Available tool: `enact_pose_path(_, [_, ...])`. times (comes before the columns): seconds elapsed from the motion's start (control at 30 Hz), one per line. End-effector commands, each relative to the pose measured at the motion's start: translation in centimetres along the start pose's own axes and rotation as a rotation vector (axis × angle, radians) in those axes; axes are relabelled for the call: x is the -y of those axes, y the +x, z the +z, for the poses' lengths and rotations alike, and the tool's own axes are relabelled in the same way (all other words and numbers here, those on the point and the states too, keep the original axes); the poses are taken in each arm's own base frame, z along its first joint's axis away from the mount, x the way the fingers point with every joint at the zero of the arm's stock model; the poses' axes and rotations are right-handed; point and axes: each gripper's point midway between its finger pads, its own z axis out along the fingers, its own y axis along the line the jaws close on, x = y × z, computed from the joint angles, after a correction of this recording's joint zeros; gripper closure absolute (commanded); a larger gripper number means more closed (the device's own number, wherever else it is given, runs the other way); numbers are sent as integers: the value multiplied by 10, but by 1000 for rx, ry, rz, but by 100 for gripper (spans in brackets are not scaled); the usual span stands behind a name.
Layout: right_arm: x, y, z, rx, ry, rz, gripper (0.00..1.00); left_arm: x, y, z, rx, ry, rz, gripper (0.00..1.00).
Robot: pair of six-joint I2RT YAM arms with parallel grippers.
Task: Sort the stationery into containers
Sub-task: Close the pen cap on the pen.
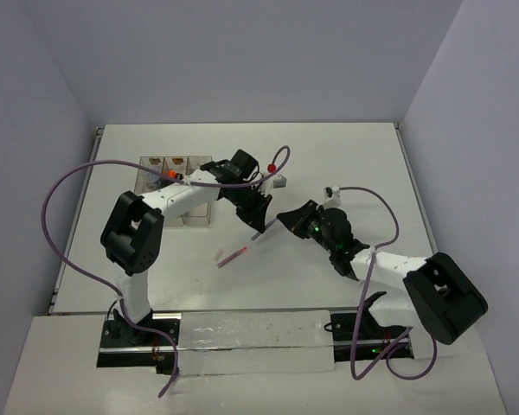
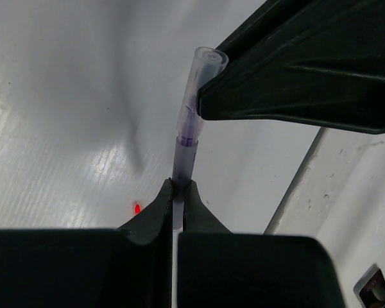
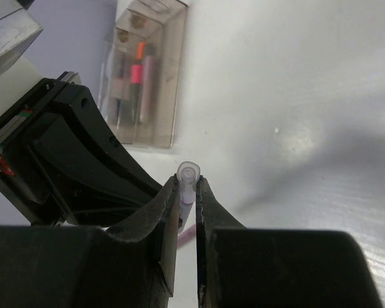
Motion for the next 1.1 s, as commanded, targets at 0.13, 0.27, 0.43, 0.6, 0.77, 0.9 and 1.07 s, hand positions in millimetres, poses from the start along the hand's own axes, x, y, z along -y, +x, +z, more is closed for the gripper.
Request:
enact_pose_path(0.13, [-2,45,-4,-167,-69,125,100,-30,-42,14,179,-68,65,100])
enact_pose_path(0.27, [12,47,-2,-154,-13,159,100,-50,-26,37,86,-164,21,100])
enact_pose_path(0.43, [23,45,-2,-133,49,154,100,-63,-17,57,35,-256,13,82])
enact_pose_path(0.6, [41,51,-2,-152,133,155,100,-68,-14,65,29,-303,24,64])
enact_pose_path(0.77, [54,59,-2,-169,176,176,100,-63,-5,75,-2,-327,70,51])
enact_pose_path(0.9, [51,58,-1,-171,166,170,100,-67,4,82,-36,-356,87,78])
enact_pose_path(1.07, [48,56,-2,-167,152,164,100,-67,9,84,-44,-345,94,100])
